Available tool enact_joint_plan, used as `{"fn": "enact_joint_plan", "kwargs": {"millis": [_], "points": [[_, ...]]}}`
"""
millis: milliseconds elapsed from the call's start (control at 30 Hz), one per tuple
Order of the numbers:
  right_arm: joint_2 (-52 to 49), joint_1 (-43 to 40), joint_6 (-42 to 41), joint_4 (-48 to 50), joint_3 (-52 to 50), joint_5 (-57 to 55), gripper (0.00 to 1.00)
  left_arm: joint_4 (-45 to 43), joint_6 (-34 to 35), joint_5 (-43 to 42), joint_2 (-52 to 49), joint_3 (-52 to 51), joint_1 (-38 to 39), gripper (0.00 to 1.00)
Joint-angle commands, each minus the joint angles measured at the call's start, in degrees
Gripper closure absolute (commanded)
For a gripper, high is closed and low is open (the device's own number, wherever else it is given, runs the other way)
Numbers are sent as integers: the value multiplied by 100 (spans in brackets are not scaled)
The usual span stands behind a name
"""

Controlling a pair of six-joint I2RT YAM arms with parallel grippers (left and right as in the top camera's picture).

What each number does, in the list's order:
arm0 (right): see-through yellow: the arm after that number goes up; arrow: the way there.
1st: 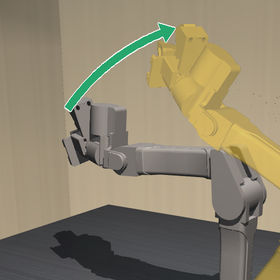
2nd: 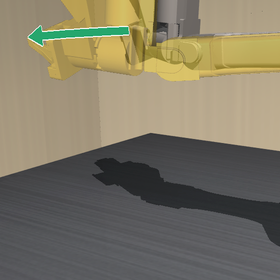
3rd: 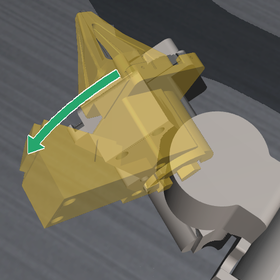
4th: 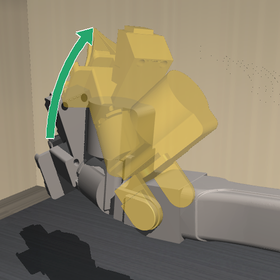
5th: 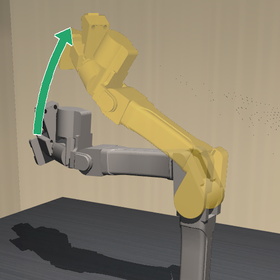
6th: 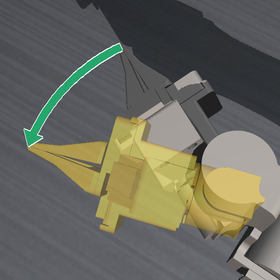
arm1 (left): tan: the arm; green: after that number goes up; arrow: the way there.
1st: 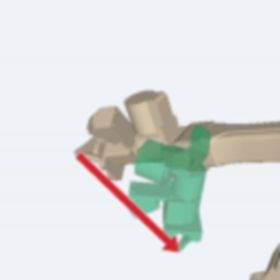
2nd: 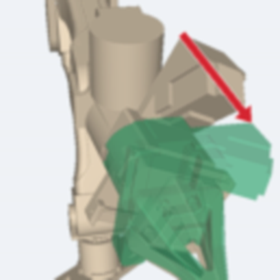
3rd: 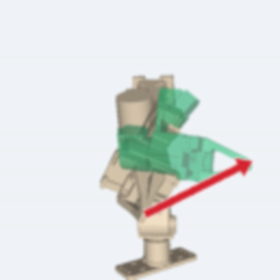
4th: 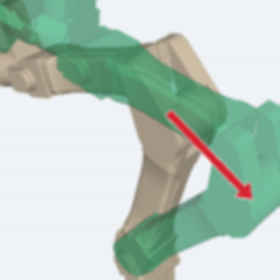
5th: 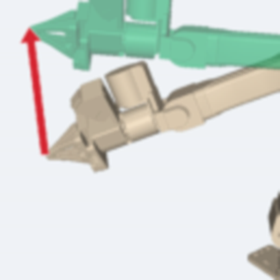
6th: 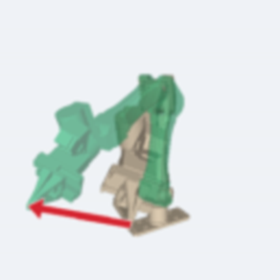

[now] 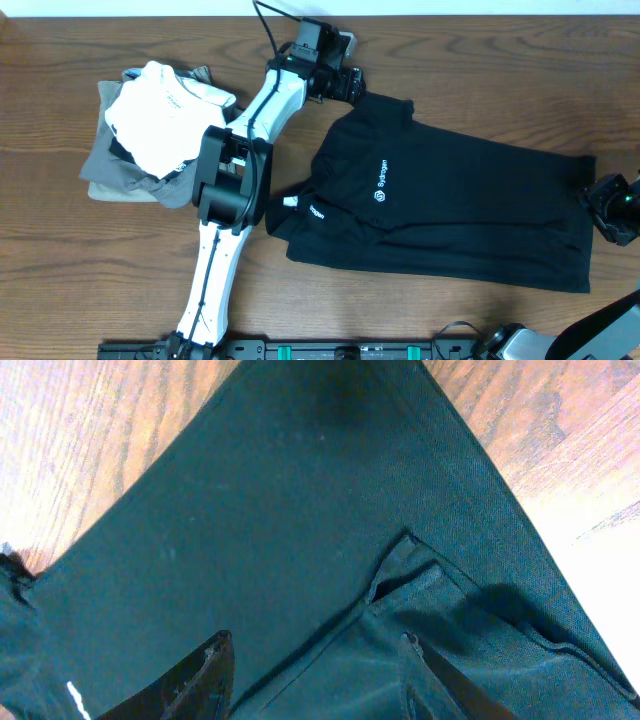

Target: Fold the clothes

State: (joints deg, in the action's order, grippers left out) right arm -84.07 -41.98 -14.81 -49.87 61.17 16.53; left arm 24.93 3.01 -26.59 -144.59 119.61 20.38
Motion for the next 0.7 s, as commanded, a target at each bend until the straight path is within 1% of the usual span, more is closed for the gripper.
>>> {"fn": "enact_joint_plan", "kwargs": {"millis": [0, 100, 133, 267, 333, 367, 467, 533, 567, 667], "points": [[70, 39, 74, -15, 96, 44, 49, 155, -85, 48, -9, -57, 85, 34], [70, 39, 74, -46, 96, 44, 49, 162, -83, 46, -28, -57, 94, 43], [70, 39, 72, -50, 96, 48, 49, 162, -83, 46, -28, -57, 96, 47], [70, 39, 72, -52, 96, 127, 49, 203, -131, 48, -48, -68, 188, 57], [70, 37, 68, -50, 96, 208, 49, 201, -133, 50, -98, -68, 280, 58], [70, 39, 70, -48, 96, 269, 50, 203, -205, 55, -116, -68, 319, 60], [70, 37, 70, -48, 96, 398, 50, 225, -286, 225, -111, -81, 437, 74], [70, 37, 70, -46, 96, 463, 50, 232, -313, 221, -57, -81, 468, 89], [70, 37, 70, -44, 96, 472, 50, 273, -310, 221, -11, -76, 468, 94], [70, 39, 70, 9, 96, 472, 50, 426, -302, 221, 192, -76, 466, 94]]}}
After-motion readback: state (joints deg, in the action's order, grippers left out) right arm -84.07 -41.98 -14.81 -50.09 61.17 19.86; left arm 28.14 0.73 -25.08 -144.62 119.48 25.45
